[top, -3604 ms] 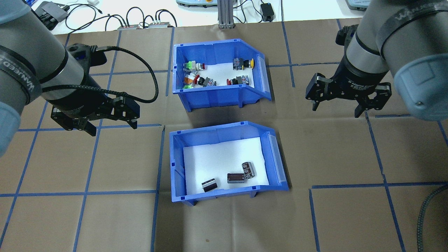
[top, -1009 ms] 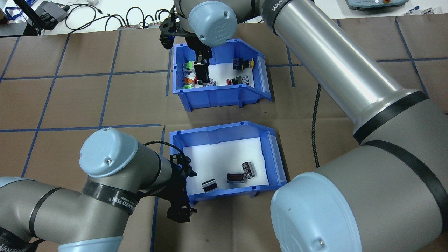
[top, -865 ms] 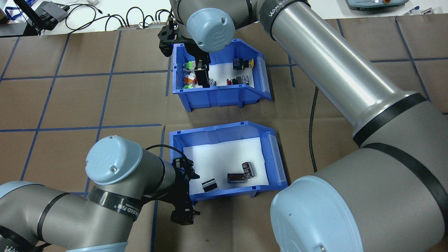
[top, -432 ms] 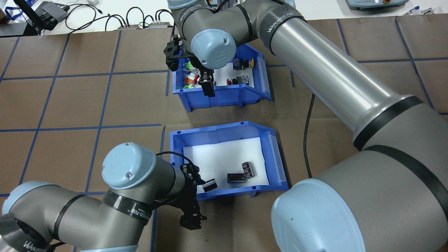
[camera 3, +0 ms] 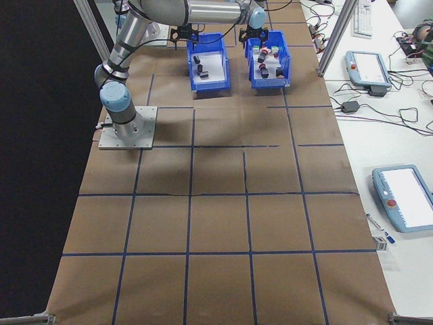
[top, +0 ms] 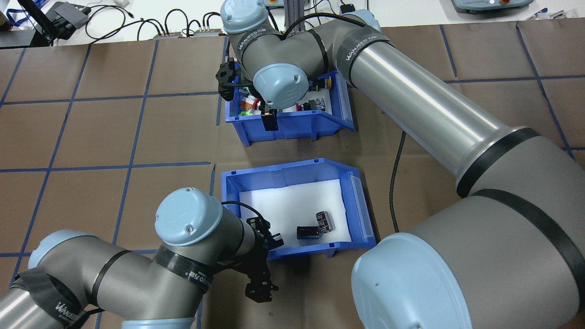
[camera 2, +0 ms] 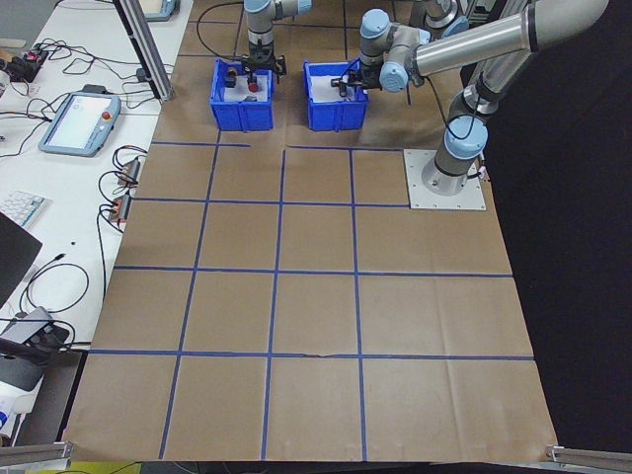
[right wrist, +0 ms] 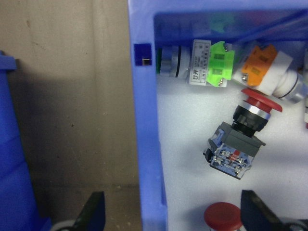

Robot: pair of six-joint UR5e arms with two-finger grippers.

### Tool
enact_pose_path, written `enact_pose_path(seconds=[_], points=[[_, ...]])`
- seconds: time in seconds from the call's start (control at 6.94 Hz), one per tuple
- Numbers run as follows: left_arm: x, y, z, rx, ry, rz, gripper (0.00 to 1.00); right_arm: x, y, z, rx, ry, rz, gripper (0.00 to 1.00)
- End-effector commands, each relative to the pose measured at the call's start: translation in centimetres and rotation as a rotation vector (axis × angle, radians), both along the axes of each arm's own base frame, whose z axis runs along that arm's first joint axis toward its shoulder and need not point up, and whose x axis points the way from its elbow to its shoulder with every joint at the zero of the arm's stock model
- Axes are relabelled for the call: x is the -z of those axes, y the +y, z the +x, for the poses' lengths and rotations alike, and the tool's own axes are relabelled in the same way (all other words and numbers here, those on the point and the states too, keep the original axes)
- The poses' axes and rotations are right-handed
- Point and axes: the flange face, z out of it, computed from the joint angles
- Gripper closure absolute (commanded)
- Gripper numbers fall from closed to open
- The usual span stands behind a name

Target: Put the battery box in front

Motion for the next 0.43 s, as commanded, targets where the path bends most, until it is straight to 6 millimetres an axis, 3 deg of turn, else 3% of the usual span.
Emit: enact_pose_path(seconds=[0.0,0.14,0.29], points=[[0.84,0.15,-1.88,-0.032,0.007,-0.012,0.0,1.8,0.31,-0.24,0.006,0.011,0.024,0.0],[1.03,0.07,-1.98,-0.04,0.0,-0.011,0.01,2.37,0.3,-0.14,0.006,0.017,0.029,0.0],[1.08,-0.01,-2.08,-0.041,-0.001,-0.009,0.11,2.05,0.16,-0.17,0.009,0.012,0.025,0.0]])
